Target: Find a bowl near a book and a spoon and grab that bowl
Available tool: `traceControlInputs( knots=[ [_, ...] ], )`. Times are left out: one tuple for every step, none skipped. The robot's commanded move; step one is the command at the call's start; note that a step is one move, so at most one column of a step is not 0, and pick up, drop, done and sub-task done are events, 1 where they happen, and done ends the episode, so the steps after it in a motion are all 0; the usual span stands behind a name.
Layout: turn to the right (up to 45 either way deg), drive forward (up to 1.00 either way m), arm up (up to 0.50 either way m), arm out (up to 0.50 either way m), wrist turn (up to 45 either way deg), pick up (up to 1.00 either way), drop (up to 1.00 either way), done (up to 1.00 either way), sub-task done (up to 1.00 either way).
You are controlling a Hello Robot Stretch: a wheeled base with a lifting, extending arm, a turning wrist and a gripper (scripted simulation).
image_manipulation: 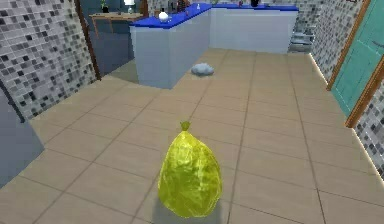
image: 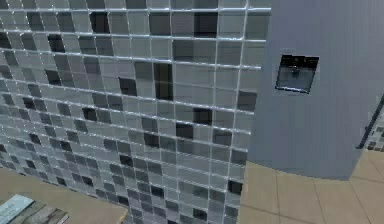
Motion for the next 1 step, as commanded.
traceControlInputs(
  knots=[
    [0.0,0.15,0.0,0.0,0.0,0.0,0.0,0.0,0.0]
  ],
)
